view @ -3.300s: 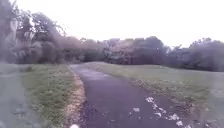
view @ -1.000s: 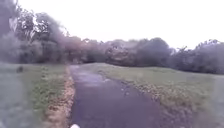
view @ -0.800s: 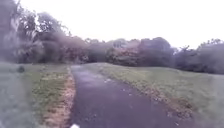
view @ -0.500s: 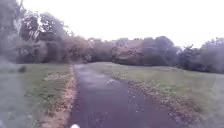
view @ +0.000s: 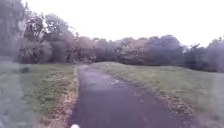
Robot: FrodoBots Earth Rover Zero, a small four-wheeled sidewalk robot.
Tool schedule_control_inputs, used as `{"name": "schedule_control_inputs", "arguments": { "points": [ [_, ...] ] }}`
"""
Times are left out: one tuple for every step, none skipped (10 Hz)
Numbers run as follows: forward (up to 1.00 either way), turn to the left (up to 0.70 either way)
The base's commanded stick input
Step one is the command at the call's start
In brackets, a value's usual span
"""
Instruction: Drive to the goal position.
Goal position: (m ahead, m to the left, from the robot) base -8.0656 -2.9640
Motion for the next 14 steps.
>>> {"name": "schedule_control_inputs", "arguments": {
  "points": [
    [0.45,0.27],
    [0.45,0.27],
    [0.45,0.27],
    [0.45,0.27],
    [0.45,0.27],
    [0.45,0.27],
    [0.45,0.27],
    [0.45,0.27],
    [0.45,0.0],
    [0.45,0.0],
    [0.45,0.0],
    [0.45,0.0],
    [0.45,0.0],
    [0.45,0.0]
  ]
}}
